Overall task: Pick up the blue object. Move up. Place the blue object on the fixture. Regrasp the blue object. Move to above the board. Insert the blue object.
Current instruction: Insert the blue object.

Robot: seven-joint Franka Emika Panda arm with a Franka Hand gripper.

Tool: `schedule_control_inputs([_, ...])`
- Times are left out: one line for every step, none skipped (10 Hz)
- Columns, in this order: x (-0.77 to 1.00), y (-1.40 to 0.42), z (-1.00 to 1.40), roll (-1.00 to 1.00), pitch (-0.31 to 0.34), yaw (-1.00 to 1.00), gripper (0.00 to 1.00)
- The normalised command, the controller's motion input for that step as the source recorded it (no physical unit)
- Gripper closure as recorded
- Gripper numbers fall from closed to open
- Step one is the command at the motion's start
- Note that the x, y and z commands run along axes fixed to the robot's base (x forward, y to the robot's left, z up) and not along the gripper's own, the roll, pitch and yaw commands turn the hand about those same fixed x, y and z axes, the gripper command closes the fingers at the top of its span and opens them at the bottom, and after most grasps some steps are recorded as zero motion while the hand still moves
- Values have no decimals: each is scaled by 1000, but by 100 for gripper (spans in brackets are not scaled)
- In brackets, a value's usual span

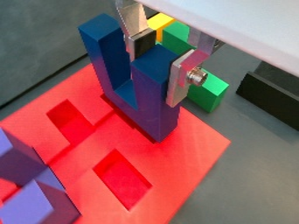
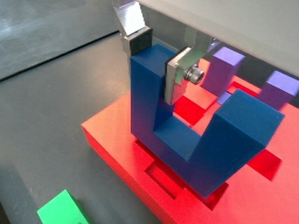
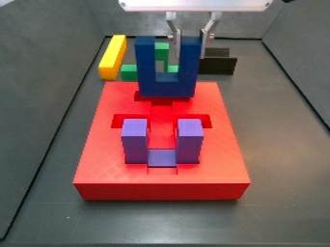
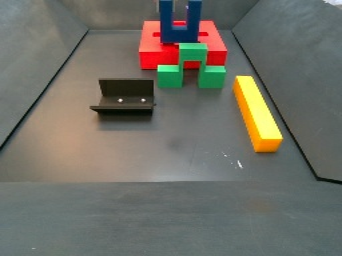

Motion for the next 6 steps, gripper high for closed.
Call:
schedule_control_inputs([0, 6, -77, -11, -30, 274, 100])
schedule_control_inputs([-177, 26, -51, -33, -33, 123, 100])
schedule_control_inputs([-380, 46, -14, -99, -53, 0, 100])
schedule_control_inputs([-406, 60, -6, -126, -71, -31, 100])
schedule_control_inputs([-337, 51, -14, -134, -91, -26, 100])
schedule_control_inputs([-83, 40, -57, -173, -116, 0, 100])
